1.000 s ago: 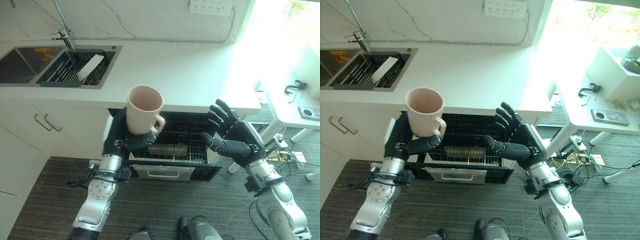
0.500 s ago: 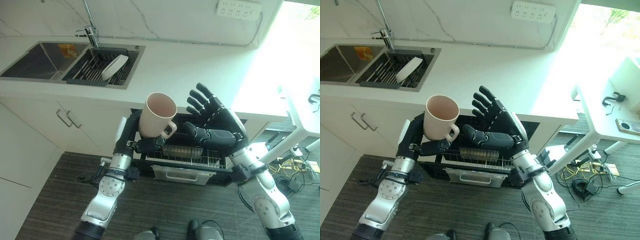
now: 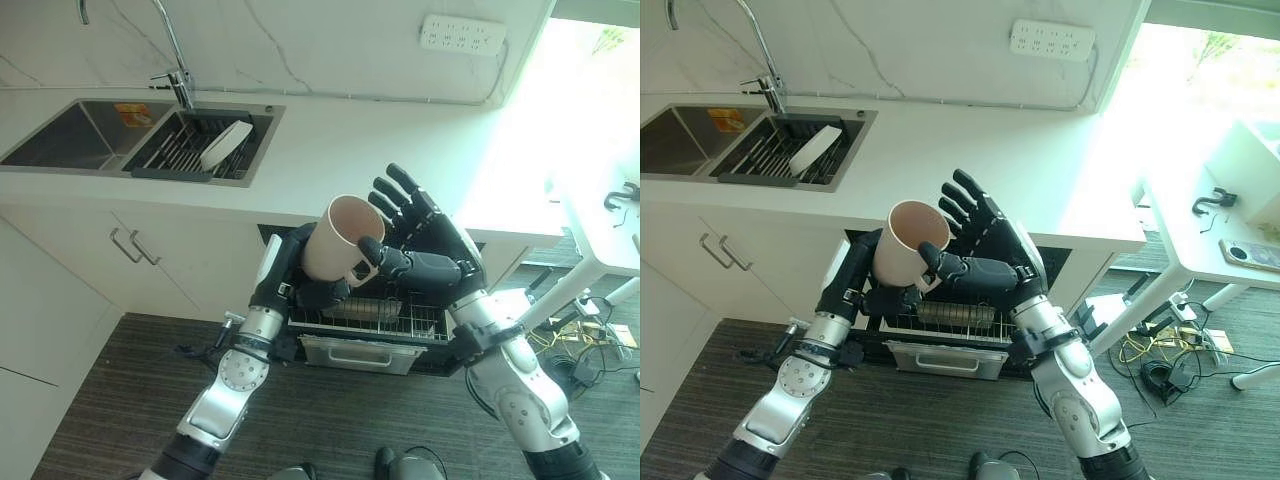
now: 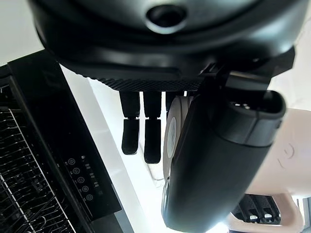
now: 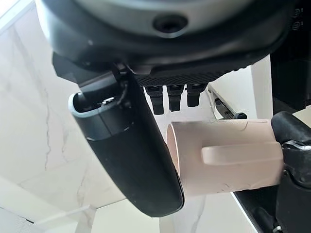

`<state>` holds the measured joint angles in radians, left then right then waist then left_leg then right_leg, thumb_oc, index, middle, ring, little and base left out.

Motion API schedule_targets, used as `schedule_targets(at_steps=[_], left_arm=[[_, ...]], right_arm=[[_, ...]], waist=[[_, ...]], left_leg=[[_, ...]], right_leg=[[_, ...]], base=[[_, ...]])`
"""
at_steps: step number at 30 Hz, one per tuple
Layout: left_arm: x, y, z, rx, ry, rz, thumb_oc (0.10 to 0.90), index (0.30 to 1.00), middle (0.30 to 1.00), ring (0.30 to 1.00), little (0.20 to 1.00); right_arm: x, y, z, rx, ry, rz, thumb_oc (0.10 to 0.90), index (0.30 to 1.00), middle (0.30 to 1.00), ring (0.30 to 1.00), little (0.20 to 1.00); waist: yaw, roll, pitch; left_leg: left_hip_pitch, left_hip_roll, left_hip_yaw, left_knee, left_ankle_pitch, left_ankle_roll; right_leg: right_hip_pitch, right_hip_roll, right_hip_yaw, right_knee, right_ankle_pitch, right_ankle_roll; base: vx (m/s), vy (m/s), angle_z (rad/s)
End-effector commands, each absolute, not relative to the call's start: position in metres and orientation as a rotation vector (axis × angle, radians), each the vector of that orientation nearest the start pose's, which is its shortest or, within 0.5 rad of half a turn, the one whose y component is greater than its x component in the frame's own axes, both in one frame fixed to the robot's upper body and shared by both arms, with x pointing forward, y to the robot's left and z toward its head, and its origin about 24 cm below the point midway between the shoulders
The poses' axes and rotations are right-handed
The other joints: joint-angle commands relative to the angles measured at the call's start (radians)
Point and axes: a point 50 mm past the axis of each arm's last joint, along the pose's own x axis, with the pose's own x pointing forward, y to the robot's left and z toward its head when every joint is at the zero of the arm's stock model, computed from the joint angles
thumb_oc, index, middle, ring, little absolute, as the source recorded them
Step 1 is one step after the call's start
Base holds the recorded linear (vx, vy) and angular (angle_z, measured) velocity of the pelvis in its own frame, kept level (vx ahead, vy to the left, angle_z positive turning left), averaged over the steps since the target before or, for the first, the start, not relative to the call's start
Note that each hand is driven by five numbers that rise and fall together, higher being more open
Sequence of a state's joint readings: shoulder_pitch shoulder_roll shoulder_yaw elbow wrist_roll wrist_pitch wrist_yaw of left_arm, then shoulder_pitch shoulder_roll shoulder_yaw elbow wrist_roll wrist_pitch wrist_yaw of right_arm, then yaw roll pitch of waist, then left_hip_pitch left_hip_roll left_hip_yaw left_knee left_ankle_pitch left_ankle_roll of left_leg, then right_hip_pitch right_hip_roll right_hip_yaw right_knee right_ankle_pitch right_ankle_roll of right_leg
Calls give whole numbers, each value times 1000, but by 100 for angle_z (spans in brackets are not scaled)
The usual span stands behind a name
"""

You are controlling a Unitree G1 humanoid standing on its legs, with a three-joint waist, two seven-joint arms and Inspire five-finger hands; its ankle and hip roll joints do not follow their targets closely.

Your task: Place the dishes in the dishwasher.

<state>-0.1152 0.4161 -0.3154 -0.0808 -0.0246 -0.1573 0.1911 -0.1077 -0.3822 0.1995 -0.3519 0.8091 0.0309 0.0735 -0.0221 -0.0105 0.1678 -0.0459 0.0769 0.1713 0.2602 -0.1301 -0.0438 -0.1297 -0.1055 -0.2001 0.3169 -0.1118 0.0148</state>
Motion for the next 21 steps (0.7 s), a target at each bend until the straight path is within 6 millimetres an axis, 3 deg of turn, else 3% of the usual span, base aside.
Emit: schedule_targets(at_steps=[1,21], left_arm=[[269,127,139,334,-568,-211,400,300,300,300,300],[274,129,135,317,-518,-184,400,300,300,300,300]], right_arm=[[248,-122,180,543,-463,583,800,900,900,900,900],[240,-100,175,486,-410,742,800,900,900,900,900]], waist=[[14,-21,-100],[11,-23,-105]], left_leg=[[-3,74,-31,40,-121,-14],[3,69,-31,40,-121,-13]], right_leg=[[80,-91,-9,-17,-82,129],[82,-86,-5,-17,-82,127]], base=[[0,0,0],[0,0,0]])
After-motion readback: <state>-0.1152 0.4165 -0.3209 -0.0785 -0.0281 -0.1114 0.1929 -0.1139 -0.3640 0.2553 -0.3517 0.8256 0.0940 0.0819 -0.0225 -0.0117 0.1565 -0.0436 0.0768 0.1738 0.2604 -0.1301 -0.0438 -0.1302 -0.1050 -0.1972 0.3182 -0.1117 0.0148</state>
